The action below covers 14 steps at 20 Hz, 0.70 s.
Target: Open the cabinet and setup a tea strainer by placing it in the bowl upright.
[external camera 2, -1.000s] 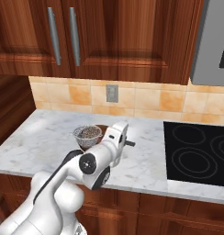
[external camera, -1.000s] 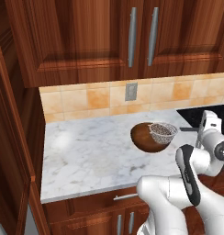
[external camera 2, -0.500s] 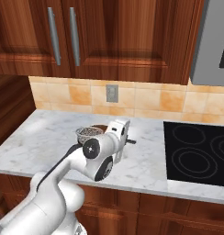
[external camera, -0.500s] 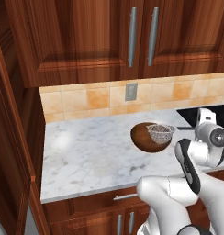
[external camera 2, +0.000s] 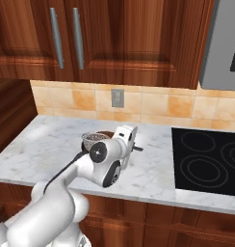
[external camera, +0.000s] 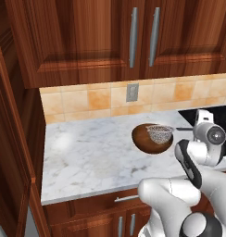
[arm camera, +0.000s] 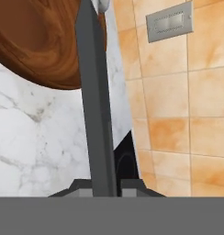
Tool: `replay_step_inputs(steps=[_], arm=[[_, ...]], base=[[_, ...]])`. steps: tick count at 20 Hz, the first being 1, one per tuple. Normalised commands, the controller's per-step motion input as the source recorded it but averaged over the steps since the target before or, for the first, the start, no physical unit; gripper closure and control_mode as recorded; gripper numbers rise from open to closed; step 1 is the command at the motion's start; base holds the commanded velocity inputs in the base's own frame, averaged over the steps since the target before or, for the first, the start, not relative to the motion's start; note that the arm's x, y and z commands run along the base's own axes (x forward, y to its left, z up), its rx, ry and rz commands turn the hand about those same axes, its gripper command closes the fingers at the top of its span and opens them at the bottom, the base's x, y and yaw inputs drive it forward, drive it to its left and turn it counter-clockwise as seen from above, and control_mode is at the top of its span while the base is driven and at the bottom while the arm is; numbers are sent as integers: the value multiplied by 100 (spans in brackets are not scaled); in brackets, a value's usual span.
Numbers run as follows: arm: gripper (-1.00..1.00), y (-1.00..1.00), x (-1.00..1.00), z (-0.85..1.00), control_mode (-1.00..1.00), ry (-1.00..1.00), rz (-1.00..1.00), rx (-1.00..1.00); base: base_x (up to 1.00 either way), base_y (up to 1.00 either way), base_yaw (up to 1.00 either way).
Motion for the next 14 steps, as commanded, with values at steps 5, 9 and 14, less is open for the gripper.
replay_step_inputs(steps=[5, 9, 14], arm=[[100, 0, 1, -42, -100, 0, -1, 0], [100, 0, 16, -31, -100, 2, -1, 0], [100, 0, 23, -26, -100, 4, -2, 0]], base=[[0, 0, 0], [0, 0, 0], [0, 0, 0]])
